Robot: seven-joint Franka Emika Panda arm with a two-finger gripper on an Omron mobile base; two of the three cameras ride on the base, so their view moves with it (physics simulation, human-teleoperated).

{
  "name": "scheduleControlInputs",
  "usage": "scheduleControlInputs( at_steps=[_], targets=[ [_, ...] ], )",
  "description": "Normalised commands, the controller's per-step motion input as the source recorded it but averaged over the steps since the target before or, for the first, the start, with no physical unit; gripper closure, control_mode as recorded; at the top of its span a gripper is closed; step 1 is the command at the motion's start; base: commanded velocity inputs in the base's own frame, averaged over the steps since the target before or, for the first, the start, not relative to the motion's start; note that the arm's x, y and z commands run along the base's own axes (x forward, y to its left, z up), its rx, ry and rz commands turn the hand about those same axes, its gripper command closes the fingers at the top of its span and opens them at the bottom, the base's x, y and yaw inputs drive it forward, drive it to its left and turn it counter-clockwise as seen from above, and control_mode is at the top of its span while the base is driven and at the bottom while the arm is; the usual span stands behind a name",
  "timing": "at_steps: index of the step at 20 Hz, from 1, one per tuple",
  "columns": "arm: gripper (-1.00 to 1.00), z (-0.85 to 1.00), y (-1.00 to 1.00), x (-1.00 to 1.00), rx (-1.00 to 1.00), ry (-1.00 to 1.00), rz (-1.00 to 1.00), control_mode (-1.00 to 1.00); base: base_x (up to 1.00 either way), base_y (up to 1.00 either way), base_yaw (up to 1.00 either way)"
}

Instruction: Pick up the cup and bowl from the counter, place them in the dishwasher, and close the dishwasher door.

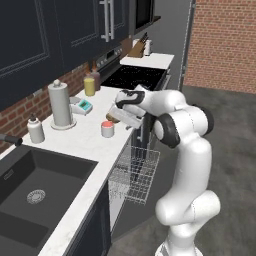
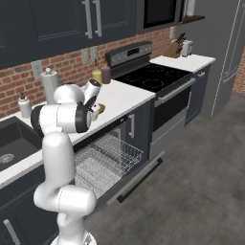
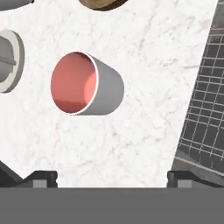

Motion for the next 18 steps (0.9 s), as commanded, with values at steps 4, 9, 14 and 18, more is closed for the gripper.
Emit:
scheduleControlInputs(
  at_steps=[4, 9, 14, 18],
  targets=[
    [-1.0, -0.35, 0.3, 0.31, 0.0, 0.08, -0.05, -1.0, 0.0, 0.0, 0.0],
    [-1.0, -0.25, 0.15, 0.37, 0.01, 0.06, -0.06, -1.0, 0.0, 0.0, 0.0],
    [-1.0, -0.24, 0.07, 0.48, 0.0, 0.06, -0.06, -1.0, 0.0, 0.0, 0.0],
    [-1.0, -0.22, 0.07, 0.46, 0.0, 0.04, -0.07, -1.0, 0.0, 0.0, 0.0]
  ],
)
